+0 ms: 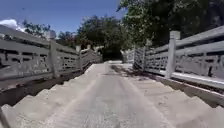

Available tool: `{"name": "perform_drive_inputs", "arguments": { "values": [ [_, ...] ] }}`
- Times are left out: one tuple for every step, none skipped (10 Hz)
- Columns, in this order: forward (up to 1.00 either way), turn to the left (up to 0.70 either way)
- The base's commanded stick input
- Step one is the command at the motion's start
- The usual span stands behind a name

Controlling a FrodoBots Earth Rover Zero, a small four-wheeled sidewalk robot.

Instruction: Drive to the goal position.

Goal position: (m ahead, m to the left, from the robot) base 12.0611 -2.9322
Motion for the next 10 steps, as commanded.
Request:
{"name": "perform_drive_inputs", "arguments": {
  "values": [
    [0.45,0.0],
    [0.45,0.0],
    [0.45,0.0],
    [0.45,0.0],
    [0.45,0.0],
    [0.45,0.0],
    [0.45,0.0],
    [0.45,0.0],
    [0.45,0.0],
    [0.45,0.0]
  ]
}}
